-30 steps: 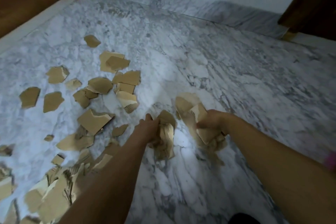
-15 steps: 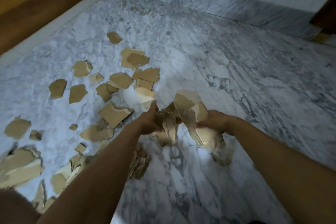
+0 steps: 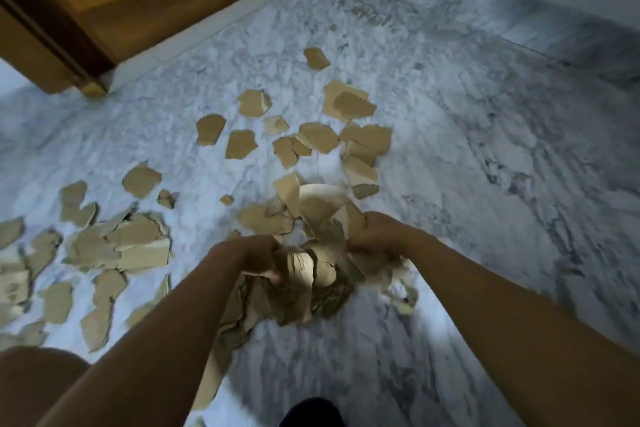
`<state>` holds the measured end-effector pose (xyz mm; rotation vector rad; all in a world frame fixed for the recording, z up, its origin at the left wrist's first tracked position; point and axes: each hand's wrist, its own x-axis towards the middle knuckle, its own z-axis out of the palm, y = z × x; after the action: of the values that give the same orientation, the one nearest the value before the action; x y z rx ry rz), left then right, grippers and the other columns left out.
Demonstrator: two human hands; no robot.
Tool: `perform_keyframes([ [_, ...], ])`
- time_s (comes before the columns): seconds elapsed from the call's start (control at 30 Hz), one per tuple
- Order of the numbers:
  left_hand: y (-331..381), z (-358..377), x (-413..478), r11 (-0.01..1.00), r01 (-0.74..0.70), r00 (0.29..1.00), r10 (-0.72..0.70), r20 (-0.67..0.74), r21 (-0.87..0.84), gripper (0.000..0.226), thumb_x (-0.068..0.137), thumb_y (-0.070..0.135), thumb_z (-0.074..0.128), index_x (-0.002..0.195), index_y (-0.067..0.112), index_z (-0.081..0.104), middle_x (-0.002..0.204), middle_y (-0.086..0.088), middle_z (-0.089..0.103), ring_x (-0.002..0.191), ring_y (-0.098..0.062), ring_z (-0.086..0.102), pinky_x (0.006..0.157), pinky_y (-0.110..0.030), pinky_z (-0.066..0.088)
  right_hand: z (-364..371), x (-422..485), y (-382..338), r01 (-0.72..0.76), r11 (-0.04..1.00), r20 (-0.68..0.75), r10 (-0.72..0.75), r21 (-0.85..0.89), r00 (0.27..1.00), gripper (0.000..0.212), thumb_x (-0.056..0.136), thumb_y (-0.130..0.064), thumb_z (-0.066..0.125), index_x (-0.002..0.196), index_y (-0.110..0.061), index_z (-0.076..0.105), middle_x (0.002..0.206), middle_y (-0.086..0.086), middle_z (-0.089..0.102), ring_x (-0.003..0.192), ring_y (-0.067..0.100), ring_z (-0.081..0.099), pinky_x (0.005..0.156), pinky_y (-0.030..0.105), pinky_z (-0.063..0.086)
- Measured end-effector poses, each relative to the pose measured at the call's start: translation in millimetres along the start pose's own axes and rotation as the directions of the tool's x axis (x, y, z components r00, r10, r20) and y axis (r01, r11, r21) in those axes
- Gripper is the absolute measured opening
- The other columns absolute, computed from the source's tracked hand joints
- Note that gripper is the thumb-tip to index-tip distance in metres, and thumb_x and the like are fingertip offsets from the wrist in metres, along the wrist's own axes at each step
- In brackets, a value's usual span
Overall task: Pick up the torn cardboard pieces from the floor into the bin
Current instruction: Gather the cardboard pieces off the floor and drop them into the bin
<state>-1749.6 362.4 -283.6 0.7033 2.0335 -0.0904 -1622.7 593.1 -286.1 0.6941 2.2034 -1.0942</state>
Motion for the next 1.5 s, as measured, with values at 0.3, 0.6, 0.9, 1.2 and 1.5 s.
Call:
perform_keyframes([
  [0.3,-0.1,36.7,28.7,0.991,-0.131,0.951,0.125,-0.282,0.001,0.046,0.071,0.035,0.082,0.108,0.015,0.063,0.113,-0.008,0.060,0.106,-0.026,0.058,0.082,-0.030,0.042,-7.1,18.5,-9.8,0.093,0.985,-0.253,-0.127,-0.143,0.959,0.076,0.064,-0.050,0.067,0.129,-0.012,0.058,0.118,0.009,0.066,0.103,0.029,0.063,0.080,0.034,0.051],
  [0.6,-30.8,3.0,21.4,0.981,-0.152,0.907,0.089,-0.411,-0.122,0.039,0.066,0.026,0.086,0.097,0.019,0.064,0.094,0.003,0.063,0.092,-0.016,0.059,0.073,-0.025,0.038,17.1,49.8,-17.4,0.183,0.947,-0.194,-0.238,-0.265,0.952,0.050,0.067,-0.052,0.067,0.103,-0.022,0.048,0.097,0.001,0.061,0.089,0.025,0.062,0.077,0.043,0.055],
  [0.9,-41.8,-16.6,12.8,0.916,-0.244,0.877,0.069,-0.476,-0.317,0.041,0.067,0.020,0.087,0.095,0.029,0.057,0.083,0.009,0.059,0.081,-0.011,0.056,0.061,-0.016,0.038,32.7,62.4,5.7,0.119,0.953,-0.256,-0.194,-0.279,0.947,0.043,0.086,-0.032,0.064,0.116,-0.017,0.038,0.102,0.011,0.065,0.089,0.036,0.065,0.068,0.038,0.048],
  [1.2,-39.5,-60.6,6.2,0.706,-0.291,0.914,0.005,-0.406,-0.645,0.062,0.037,0.034,0.086,0.090,0.003,0.076,0.092,-0.019,0.075,0.088,-0.028,0.072,0.087,-0.048,0.057,-10.9,46.9,19.5,0.170,0.891,-0.325,-0.026,0.422,0.945,0.058,0.082,-0.021,0.080,0.133,-0.013,0.054,0.121,0.009,0.063,0.109,0.027,0.062,0.090,0.041,0.053],
  [1.5,47.2,-86.7,15.1,0.464,-0.467,0.875,0.122,-0.468,-0.753,0.038,0.066,0.012,0.081,0.103,0.008,0.072,0.097,-0.014,0.075,0.094,-0.031,0.072,0.083,-0.044,0.059,-58.3,11.6,-12.8,0.198,0.554,-0.219,-0.029,0.809,0.975,0.030,0.083,-0.010,0.076,0.112,-0.009,0.066,0.098,0.010,0.073,0.087,0.027,0.071,0.078,0.040,0.061],
])
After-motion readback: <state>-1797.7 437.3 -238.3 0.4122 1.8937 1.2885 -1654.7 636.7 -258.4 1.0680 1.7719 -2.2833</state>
